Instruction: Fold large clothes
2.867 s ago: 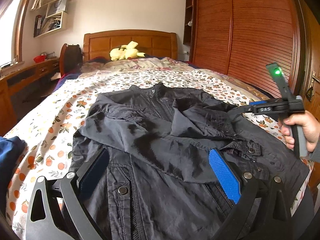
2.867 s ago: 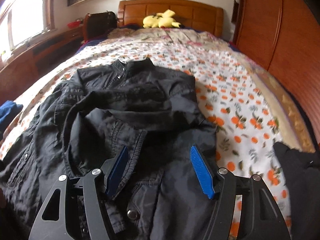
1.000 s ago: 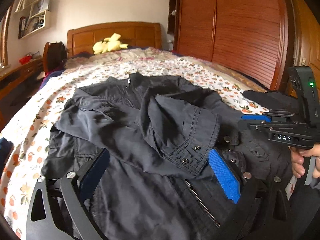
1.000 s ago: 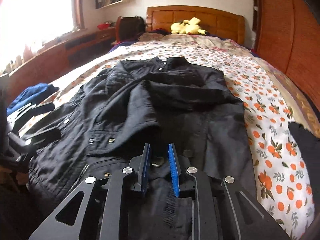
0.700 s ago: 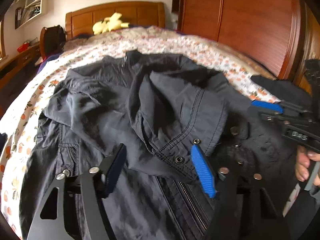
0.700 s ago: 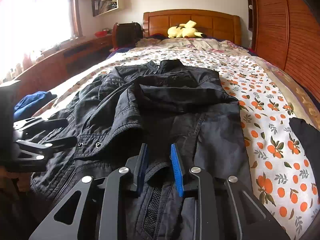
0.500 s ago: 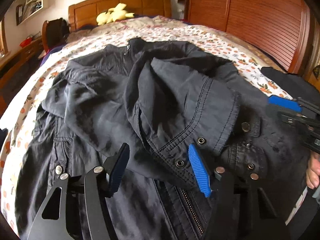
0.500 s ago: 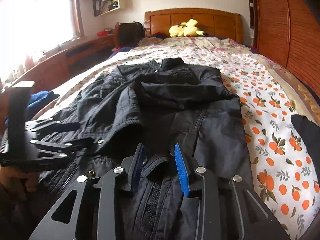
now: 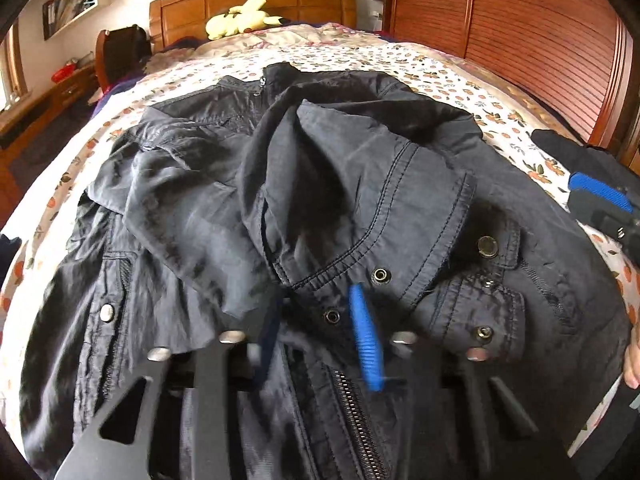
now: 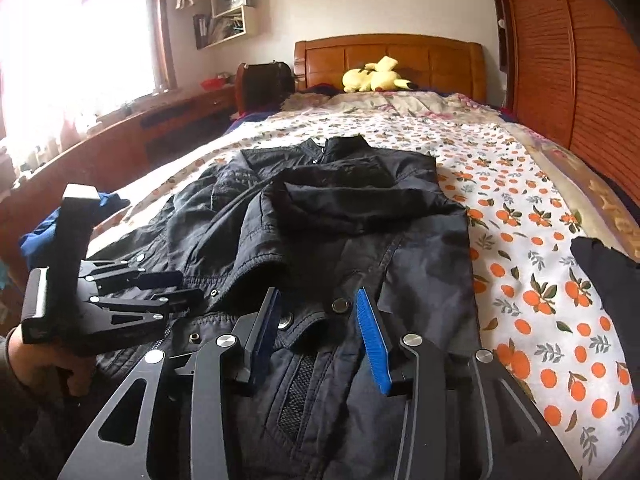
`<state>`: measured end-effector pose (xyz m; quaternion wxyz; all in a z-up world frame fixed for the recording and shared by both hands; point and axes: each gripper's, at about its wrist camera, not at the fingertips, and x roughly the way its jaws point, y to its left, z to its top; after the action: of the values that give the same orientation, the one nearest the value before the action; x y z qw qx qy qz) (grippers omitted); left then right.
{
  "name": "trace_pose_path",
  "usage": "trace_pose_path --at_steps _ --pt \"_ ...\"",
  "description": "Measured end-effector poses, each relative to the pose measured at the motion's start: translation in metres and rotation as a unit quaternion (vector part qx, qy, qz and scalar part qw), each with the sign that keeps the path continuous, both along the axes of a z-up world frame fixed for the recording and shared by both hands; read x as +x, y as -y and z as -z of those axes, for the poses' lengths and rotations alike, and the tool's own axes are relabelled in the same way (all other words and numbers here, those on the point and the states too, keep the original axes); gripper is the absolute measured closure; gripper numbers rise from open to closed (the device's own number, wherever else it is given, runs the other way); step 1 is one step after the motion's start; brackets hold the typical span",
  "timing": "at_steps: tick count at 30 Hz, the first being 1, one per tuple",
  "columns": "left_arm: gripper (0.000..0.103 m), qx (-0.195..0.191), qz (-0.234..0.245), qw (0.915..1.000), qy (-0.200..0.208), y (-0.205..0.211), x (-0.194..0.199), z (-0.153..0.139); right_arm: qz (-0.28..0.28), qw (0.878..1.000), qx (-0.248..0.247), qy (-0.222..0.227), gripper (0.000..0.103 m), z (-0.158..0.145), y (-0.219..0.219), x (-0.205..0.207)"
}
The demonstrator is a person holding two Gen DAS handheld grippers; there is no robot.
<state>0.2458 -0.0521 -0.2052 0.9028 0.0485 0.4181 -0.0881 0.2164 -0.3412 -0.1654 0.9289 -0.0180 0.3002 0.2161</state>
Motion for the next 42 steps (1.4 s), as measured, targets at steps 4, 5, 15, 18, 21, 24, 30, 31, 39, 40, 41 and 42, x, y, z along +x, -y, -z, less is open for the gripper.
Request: trace_pose_path --at_steps 4,5,15,18,21,24,30,31,39,40,41,42 --pt "0.1 0.004 0.014 0.9998 0.012 -0.006 -0.006 -0.013 0.0 1.0 0.003 0.013 0.065 -0.006 -0.003 0.001" --pt "0.1 -0.001 0.016 0.9997 0.017 -0.009 -0.008 -0.019 0.001 1.0 0.004 0.016 0.065 -0.008 -0.005 0.003" --pt "0.101 0.009 -0.014 0.9975 0.068 -0.065 -0.01 -0.078 0.004 1.0 -0.015 0.025 0.065 -0.01 -0.023 0.013" --pt "0.101 0.018 -0.024 0.9968 0.075 -0.082 -0.002 -0.087 0.005 1.0 -0.017 0.023 0.065 -0.008 -0.028 0.017" --pt "0.101 0.032 -0.036 0.9958 0.078 -0.098 0.011 -0.091 0.005 0.999 -0.024 0.023 0.065 -0.006 -0.033 0.02" --pt "0.101 0.048 -0.047 0.9949 0.076 -0.112 0.028 -0.09 0.003 0.999 -0.029 0.022 0.065 -0.004 -0.038 0.023" --pt "0.101 0.048 -0.05 0.9955 0.064 -0.125 0.043 -0.08 0.001 0.999 -0.034 0.018 0.065 -0.001 -0.043 0.027" --pt "0.101 0.049 -0.05 0.9955 0.064 -0.126 0.042 -0.078 0.001 0.999 -0.035 0.017 0.065 0.0 -0.043 0.027" --pt "0.065 0.016 -0.051 0.9971 0.054 -0.128 0.013 -0.066 -0.006 0.999 -0.034 0.012 0.065 0.003 -0.049 0.03" --pt "0.063 0.017 -0.045 0.9975 0.053 -0.124 0.006 -0.063 -0.007 0.999 -0.035 0.012 0.065 0.003 -0.051 0.03" --pt "0.063 0.017 -0.04 0.9977 0.052 -0.119 0.0 -0.06 -0.007 0.999 -0.035 0.012 0.065 0.003 -0.052 0.03" --pt "0.062 0.014 -0.036 0.9981 0.049 -0.115 -0.005 -0.057 -0.008 0.999 -0.035 0.01 0.065 0.004 -0.052 0.031"
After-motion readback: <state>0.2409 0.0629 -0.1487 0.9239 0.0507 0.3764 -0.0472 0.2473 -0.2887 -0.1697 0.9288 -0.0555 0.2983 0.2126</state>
